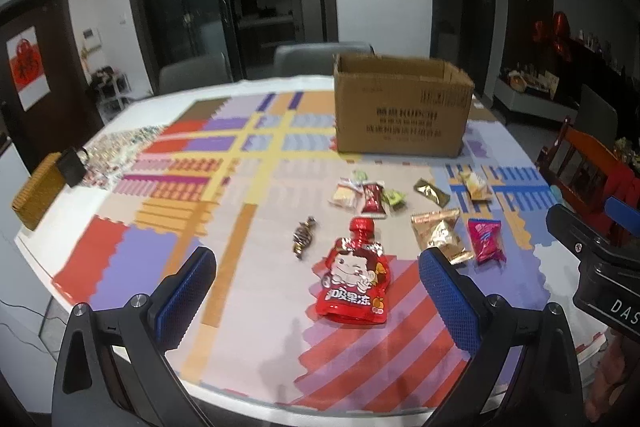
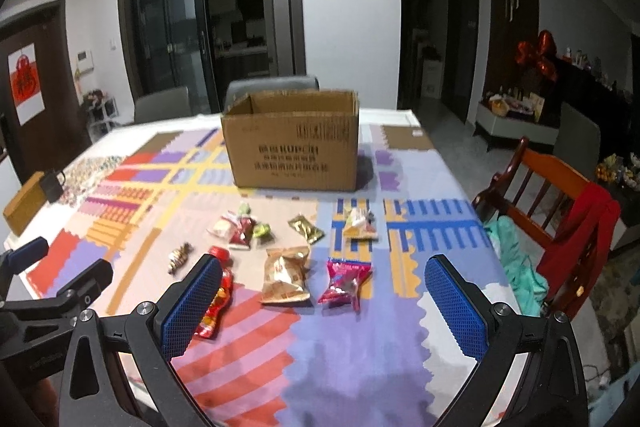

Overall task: Organize snacks
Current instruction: 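Close the left gripper on the red jelly pouch while the right gripper grasps the pink candy bag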

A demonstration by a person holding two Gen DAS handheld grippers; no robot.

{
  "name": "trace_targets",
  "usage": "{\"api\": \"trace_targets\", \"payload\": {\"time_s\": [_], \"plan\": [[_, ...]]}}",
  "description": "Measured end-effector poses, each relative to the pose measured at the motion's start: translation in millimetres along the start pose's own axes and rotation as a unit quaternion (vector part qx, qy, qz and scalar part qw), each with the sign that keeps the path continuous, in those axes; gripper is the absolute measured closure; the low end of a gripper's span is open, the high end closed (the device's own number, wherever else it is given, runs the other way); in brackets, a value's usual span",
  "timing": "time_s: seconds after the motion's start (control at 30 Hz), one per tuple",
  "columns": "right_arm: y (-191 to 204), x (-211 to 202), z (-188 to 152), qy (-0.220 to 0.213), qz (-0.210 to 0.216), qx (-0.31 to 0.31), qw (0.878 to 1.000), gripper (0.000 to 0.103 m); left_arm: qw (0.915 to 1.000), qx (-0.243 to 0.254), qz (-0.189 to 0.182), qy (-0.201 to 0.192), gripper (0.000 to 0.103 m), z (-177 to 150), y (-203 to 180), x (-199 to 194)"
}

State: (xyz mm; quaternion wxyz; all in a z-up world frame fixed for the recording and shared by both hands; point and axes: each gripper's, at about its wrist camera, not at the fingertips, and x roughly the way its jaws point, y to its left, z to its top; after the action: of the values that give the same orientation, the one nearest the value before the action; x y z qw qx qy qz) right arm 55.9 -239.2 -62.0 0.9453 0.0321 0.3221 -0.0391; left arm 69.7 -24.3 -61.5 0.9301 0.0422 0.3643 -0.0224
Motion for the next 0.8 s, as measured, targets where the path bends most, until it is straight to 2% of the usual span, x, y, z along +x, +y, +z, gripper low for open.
{"api": "trace_targets", "payload": {"time_s": [0.27, 0.8], "plan": [[-6.9, 46.5, -5.6, 0.036, -0.011, 0.000, 0.999, 0.000, 0.9990, 0.027, -0.018, 0.031, 0.000, -7.3, -16.1, 49.3], [-20.3, 120.3, -17.7, 0.092, -0.037, -0.005, 0.995, 0.001, 0.9953, 0.034, -0.037, 0.083, 0.001, -28.8, -33.7, 121.1]]}}
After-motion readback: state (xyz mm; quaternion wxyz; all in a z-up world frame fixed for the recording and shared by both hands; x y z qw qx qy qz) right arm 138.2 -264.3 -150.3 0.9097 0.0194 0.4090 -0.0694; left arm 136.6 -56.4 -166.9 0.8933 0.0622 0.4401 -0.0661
